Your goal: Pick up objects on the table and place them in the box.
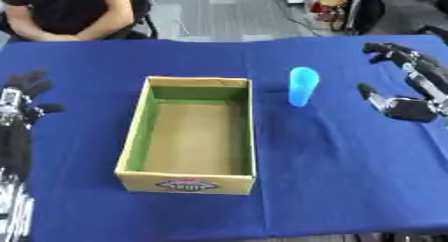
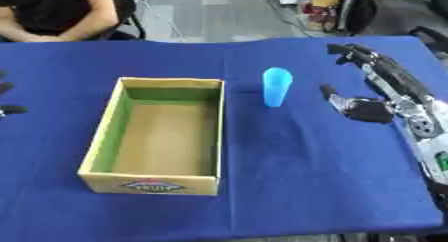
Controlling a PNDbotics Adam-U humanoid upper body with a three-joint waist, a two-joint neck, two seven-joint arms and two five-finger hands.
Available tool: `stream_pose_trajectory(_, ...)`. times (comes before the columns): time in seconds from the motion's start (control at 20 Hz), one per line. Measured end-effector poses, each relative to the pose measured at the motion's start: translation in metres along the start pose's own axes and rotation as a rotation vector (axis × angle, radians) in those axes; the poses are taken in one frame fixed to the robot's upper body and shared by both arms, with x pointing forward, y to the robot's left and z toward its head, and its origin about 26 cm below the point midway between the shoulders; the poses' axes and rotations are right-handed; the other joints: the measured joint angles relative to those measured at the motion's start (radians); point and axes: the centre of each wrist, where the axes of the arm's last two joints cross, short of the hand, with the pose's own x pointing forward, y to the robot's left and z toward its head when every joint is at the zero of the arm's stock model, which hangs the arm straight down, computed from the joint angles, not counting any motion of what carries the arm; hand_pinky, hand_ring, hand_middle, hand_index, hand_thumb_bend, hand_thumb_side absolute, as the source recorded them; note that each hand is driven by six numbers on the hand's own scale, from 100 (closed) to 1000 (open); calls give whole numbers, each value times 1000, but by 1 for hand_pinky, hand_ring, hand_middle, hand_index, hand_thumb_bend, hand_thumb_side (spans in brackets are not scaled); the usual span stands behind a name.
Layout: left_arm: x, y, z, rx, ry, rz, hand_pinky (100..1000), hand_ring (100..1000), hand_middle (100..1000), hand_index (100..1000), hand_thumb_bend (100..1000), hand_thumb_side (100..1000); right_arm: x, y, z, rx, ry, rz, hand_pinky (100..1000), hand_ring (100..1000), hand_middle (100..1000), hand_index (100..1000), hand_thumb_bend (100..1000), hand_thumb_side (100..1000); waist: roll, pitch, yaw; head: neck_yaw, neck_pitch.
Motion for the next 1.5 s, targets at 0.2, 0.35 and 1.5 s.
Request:
stream_pose_trajectory(0.2,-1,0,0,-1,2,0,628,848,860,831,399,1000,-7,4,-6,60,-12,18,846,797,881,991,429,640,0,0,2,0,0)
stream_pose_trajectory(0.35,-1,0,0,-2,5,0,628,848,860,831,399,1000,-14,7,-14,114,-20,25,846,797,895,993,499,650,0,0,5,0,0)
stream_pose_trajectory(1.5,-4,-2,1,-16,13,0,627,848,859,829,404,1000,-38,5,-69,354,-39,132,823,812,937,992,578,651,-4,0,16,-1,0)
